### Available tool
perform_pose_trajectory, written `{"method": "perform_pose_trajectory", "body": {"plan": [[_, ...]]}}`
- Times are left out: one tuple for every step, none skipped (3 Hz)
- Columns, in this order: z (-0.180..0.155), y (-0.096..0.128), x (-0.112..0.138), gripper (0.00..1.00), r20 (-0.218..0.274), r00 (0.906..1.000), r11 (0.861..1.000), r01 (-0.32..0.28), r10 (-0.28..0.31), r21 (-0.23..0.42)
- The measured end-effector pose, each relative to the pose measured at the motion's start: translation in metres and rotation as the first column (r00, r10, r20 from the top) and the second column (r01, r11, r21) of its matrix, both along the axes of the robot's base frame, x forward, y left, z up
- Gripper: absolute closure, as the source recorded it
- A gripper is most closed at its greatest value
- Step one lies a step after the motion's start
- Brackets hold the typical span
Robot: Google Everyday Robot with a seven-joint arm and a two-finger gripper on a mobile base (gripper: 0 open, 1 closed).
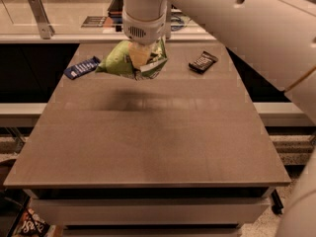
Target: Move green jalapeno chip bag near rxbar blueberry
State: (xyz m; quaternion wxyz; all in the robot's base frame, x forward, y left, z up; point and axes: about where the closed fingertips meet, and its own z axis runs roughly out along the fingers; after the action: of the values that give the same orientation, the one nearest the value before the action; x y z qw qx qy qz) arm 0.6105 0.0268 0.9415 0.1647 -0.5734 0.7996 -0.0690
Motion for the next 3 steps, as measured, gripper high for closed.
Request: {"method": "perform_pose_trajectory", "body": {"plan": [[-0.004, 0.011, 0.03, 1.0, 0.03, 0.9993, 0.998, -0.022, 0.021, 0.059], [-0.018, 0.018, 0.053, 1.0, 0.042, 0.9982, 0.99, -0.048, 0.042, 0.133], [-0.036, 0.024, 0.072, 1.0, 0.054, 0.9967, 0.975, -0.071, 0.061, 0.209]]}}
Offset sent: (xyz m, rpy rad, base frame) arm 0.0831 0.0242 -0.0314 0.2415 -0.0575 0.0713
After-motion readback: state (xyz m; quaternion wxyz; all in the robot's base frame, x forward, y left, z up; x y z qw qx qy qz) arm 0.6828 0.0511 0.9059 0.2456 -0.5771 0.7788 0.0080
